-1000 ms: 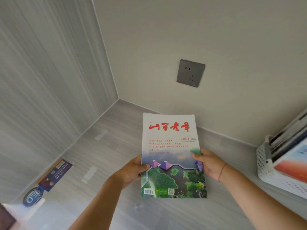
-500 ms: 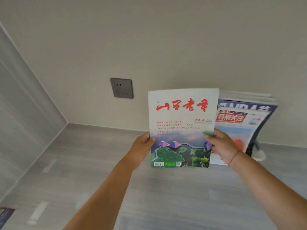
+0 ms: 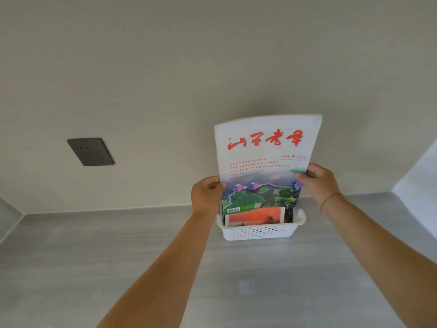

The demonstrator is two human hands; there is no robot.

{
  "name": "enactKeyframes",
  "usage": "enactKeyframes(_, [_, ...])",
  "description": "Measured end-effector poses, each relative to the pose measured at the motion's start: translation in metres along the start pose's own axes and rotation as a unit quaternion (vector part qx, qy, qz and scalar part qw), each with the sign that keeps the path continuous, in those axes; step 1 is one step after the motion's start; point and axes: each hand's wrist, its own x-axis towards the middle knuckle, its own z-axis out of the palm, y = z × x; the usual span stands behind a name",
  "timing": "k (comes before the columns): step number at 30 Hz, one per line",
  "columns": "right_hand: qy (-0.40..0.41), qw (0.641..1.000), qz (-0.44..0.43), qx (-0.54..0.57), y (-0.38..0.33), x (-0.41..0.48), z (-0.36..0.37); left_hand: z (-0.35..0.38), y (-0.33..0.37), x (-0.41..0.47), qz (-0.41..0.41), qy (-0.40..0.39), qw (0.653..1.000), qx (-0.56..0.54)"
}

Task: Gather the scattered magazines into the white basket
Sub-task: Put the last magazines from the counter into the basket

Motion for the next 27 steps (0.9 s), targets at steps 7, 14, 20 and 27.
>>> enactKeyframes(7, [-0.044, 0.996, 0.075, -0.015, 0.06, 0.0, 0.006, 0.021, -0.047, -0.003, -0.068, 0.018, 0.996, 0.056])
enactKeyframes(14, [-0.035, 0.995, 0.092, 0.004, 0.083, 0.013, 0.011, 0.029, -0.066, 0.006, -0.078, 0.092, 0.986, 0.117])
enactKeyframes(20, [-0.012, 0.991, 0.128, -0.036, 0.093, 0.024, 0.009, 0.03, -0.073, 0.016, -0.105, 0.043, 0.984, 0.139])
enactKeyframes(27, [-0.154, 0.969, 0.187, 0.056, 0.094, 0.036, 0.014, 0.031, -0.075, 0.035, -0.159, -0.114, 0.981, -0.017])
